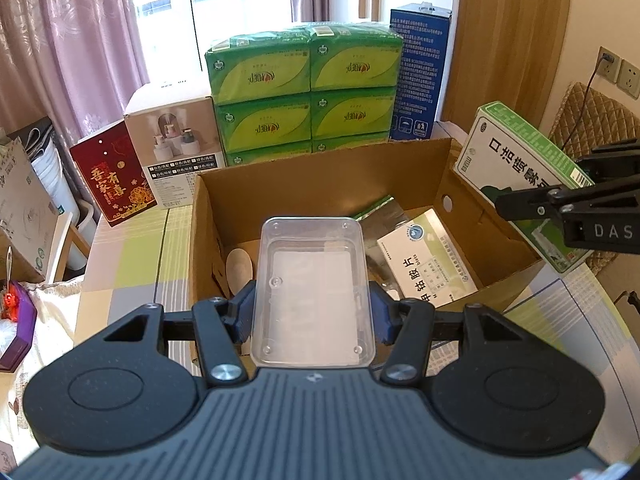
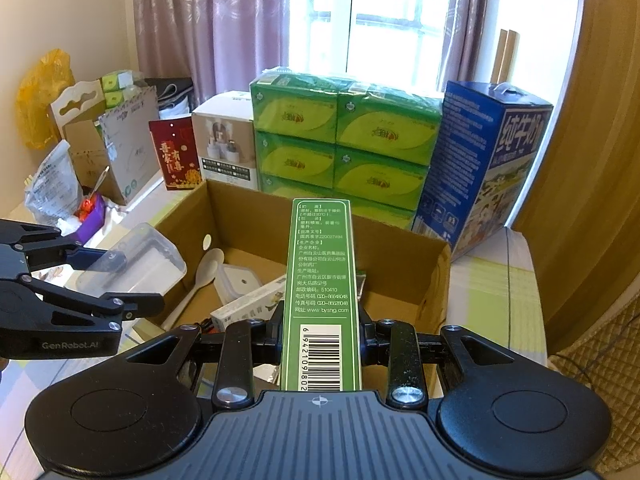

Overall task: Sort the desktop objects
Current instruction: 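Lift the tray and green box and carry both over the cardboard box, then open both tools to drop the tray and green box into the box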

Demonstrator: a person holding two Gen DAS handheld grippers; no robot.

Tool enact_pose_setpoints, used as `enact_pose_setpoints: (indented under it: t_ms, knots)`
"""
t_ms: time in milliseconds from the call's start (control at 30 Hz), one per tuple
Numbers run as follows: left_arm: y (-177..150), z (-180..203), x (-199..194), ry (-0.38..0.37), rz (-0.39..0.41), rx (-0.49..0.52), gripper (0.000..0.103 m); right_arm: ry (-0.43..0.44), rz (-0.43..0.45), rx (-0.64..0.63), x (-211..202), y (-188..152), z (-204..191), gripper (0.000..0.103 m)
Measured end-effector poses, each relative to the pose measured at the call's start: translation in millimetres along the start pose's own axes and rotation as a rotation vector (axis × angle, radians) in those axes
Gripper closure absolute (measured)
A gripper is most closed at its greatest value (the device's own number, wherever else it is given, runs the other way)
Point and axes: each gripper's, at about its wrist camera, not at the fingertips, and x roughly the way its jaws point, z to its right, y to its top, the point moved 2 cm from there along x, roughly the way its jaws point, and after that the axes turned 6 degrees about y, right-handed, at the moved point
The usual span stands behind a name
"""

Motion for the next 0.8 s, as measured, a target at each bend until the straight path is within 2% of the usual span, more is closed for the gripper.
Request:
enact_pose_setpoints:
  t_ms: [800]
  knots:
    - [15.2,-7.4,37.9,-0.003,-0.023,0.013,0.052,0.016,-0.038,0.023,40.1,17.1,7.3,0.075]
